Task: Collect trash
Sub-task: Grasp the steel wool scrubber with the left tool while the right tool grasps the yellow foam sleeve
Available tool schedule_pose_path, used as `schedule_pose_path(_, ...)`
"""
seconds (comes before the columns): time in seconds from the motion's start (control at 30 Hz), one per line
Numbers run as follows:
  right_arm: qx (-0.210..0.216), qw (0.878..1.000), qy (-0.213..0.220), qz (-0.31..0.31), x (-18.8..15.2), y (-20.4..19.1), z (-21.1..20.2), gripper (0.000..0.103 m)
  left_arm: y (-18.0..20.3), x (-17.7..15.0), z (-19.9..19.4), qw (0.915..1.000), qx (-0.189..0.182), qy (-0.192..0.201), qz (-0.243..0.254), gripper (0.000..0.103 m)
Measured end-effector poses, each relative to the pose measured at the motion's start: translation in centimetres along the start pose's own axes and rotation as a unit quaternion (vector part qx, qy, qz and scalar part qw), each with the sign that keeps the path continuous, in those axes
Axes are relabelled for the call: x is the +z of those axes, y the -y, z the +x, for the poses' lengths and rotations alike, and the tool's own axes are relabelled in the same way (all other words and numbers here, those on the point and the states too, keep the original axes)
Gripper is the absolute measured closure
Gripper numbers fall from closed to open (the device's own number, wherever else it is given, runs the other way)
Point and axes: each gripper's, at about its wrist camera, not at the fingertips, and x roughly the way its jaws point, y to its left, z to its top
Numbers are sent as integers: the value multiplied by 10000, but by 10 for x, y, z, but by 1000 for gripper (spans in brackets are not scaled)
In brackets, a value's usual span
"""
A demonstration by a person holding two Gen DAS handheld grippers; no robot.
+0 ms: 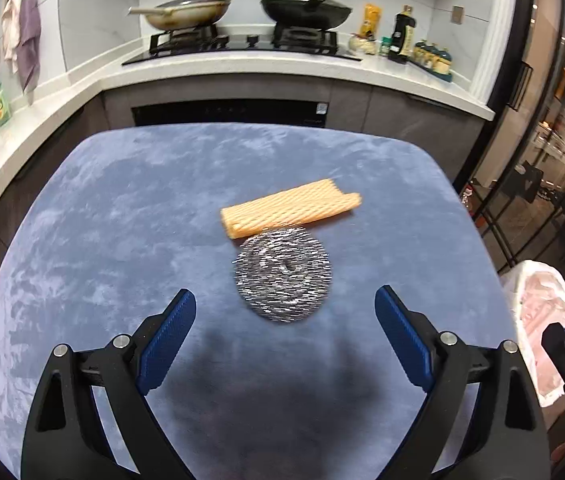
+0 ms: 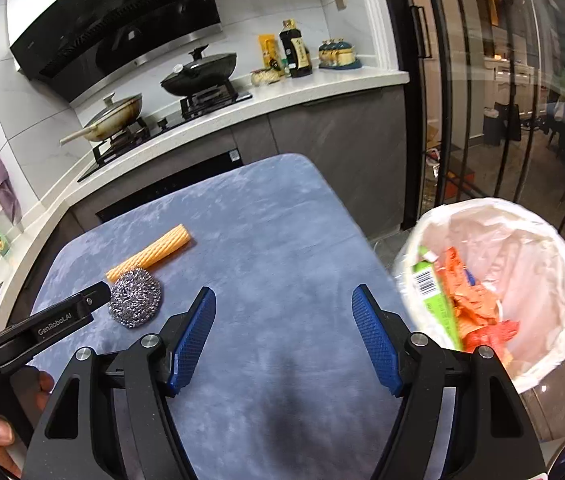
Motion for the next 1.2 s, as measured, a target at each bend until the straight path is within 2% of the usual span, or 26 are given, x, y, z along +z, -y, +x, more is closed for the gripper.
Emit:
schedule_pose_path(0.2,63,9998,-188,-87,-2,-17,26,35,-14,0,24,9997,52,-193,-129,16)
schedule_pose_path(0.7,89,9990,-408,-136,2,-34,68,35,-11,4,75,9978,-277,-582,-154,17)
schedule_pose_path(0.77,98,9989,-426,-157,3,-37,72,35,-12,3,80,9971,-376,-644,-161,21)
schedule_pose_path(0.8,103,9989,-432,-170,3,-38,74,35,-13,2,81,9962,-518,-670,-182,29)
schedule_pose_path(0.9,136,9987,-452,-203,5,-44,80,35,-15,2,78,9958,-608,-664,-155,34)
schedule_pose_path(1.0,187,9984,-457,-258,8,-53,85,35,-18,2,72,9962,-600,-628,-82,38)
schedule_pose_path(1.2,340,9976,-463,-391,11,-76,97,35,-48,5,51,9975,-474,-435,-295,39)
